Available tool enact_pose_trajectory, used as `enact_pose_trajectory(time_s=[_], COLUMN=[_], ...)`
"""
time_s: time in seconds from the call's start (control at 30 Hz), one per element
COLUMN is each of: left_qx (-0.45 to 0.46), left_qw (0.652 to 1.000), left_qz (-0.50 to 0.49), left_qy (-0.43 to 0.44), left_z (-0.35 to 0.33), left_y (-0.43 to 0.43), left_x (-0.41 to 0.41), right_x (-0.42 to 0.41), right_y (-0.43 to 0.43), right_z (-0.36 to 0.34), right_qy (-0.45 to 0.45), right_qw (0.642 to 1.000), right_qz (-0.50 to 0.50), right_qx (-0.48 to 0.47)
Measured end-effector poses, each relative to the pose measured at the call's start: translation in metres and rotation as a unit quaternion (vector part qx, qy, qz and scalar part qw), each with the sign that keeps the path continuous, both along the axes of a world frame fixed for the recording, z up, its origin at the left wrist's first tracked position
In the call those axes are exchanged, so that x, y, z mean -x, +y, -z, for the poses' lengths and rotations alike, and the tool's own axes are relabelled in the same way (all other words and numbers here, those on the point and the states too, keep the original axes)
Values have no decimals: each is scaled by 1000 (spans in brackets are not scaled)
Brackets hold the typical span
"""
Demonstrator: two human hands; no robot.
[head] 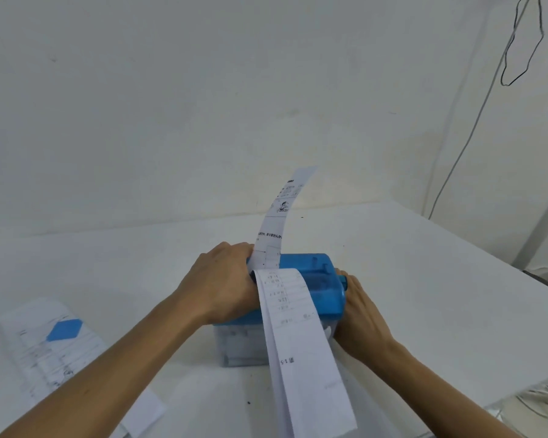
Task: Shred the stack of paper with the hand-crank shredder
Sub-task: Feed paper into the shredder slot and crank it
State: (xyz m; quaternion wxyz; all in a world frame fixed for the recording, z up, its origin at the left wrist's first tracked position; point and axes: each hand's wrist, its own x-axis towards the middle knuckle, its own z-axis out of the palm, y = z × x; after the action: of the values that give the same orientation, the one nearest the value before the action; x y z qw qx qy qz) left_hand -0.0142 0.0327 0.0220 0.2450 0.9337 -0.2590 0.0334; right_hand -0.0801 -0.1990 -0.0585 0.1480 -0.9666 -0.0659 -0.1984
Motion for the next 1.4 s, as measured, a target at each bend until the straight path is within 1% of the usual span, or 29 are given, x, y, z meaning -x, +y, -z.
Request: enact_pose_trajectory(time_s=[0.03,0.1,0.2,0.27,0.33,0.37,0.47,0.53,0.63,0.67,0.7,0.77,0.8,0.9,0.93,1.0,1.03,1.1,1.13,1.17,1.2,1.23,1.27,1.33,1.4], left_qx=[-6,-14,-22,-56,-84,-85,-67,-88,-82,-75,-70,-72,-74,-70,-67,-64,-64,-58,-52,-40,-26,-15,-14,-23,-32], left_qw=[1000,1000,999,998,996,996,997,995,995,996,996,995,995,996,996,996,996,997,997,998,999,999,1000,1000,999], left_qz=[-7,-17,-21,-9,-7,-7,-8,3,21,26,35,52,57,55,57,57,55,54,52,46,39,28,19,7,-3], left_qy=[-6,-13,9,15,19,24,43,38,51,51,50,39,26,19,27,20,15,0,-9,-10,-6,3,14,21,27], left_z=[-2,-6,-10,-13,-16,-16,-20,-25,-28,-27,-25,-22,-21,-20,-19,-20,-20,-21,-22,-22,-22,-22,-22,-21,-22], left_y=[-1,-2,-2,-4,-4,-3,-7,-11,-14,-12,-10,-11,-12,-12,-12,-12,-12,-12,-13,-13,-14,-13,-13,-12,-12], left_x=[2,5,7,8,8,7,6,7,9,7,7,8,8,8,8,10,12,16,19,22,22,23,25,25,25], right_x=[2,14,40,53,54,50,32,22,10,5,-1,-16,-25,-51,-58,-66,-66,-59,-52,-44,-37,-29,-18,-1,15], right_y=[1,3,6,7,5,3,-7,-12,-16,-18,-20,-29,-33,-36,-37,-37,-36,-28,-22,-14,-9,-5,-3,-2,-2], right_z=[-5,-11,-27,-57,-99,-121,-161,-170,-177,-179,-182,-184,-182,-157,-141,-105,-88,-65,-57,-51,-46,-40,-31,-15,-16], right_qy=[19,87,144,183,259,303,405,431,466,464,445,386,363,322,317,322,306,213,160,123,110,122,146,177,188], right_qw=[1000,995,983,974,956,945,914,902,885,886,895,917,923,939,938,911,894,870,857,851,859,877,888,887,887], right_qz=[14,53,84,86,63,49,19,23,19,15,14,7,6,27,30,17,13,31,40,47,66,93,122,168,170], right_qx=[-5,-1,82,103,126,117,27,-4,5,-5,-32,-103,-124,-116,-135,-256,-327,-444,-487,-508,-496,-455,-418,-393,-386])
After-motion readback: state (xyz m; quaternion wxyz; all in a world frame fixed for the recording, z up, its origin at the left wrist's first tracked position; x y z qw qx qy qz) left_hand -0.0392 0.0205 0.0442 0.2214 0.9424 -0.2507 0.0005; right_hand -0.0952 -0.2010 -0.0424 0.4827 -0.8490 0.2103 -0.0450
